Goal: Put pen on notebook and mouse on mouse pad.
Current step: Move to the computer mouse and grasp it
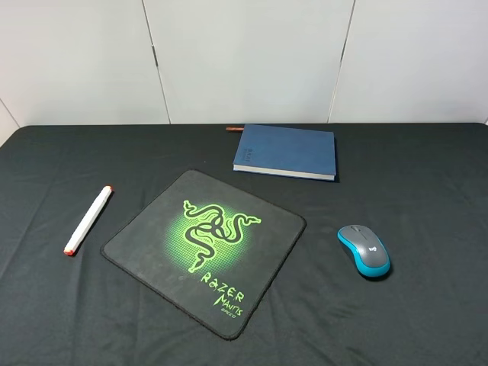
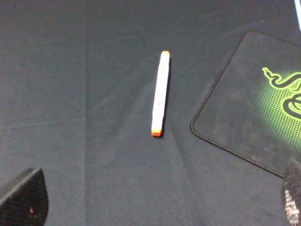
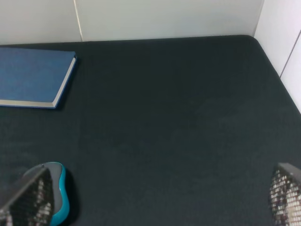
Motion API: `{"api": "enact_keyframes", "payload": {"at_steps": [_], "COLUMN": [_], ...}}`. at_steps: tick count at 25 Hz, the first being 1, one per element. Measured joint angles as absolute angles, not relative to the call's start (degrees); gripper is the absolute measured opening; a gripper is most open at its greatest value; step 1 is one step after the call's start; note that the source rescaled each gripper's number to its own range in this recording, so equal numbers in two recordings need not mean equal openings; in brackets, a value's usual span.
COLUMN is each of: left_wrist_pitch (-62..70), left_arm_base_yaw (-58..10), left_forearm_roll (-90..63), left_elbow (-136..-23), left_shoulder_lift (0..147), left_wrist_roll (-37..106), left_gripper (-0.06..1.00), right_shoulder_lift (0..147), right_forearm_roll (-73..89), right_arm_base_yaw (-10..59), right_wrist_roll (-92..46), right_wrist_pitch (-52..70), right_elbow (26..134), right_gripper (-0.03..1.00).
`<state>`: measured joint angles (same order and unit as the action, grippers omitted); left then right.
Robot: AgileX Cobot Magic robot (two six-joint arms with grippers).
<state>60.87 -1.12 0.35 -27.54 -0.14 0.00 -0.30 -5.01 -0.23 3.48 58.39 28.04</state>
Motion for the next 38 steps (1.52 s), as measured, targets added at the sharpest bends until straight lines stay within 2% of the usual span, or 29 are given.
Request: {"api": "enact_keyframes", "payload": {"at_steps": [22,33,38], "left_wrist_pitch": [60.87,60.87,60.87], "left_arm_base_yaw": [-1.12,-1.12,-1.12], "left_forearm_roll": [0.35,0.35,0.35], "left_elbow": [-27.54,-27.54,-27.54], "left_shoulder_lift": [-0.14,-0.14,-0.14], "left_wrist_roll": [0.0,0.0,0.0], "left_gripper": [1.0,1.0,1.0], "right_shoulder_lift": [0.86,27.5,37.87], "right_forearm_roll": [-5.01,-3.78,-2.55], "right_arm_base_yaw": [-0.23,-0.23,4.96], "right_wrist_roll": [3.48,-0.37,-2.99], "right_wrist_pitch": [58.29,56.84,58.47], "right_elbow": [30.35,50.56,57.61], "right_gripper": [1.0,1.0,1.0]}}
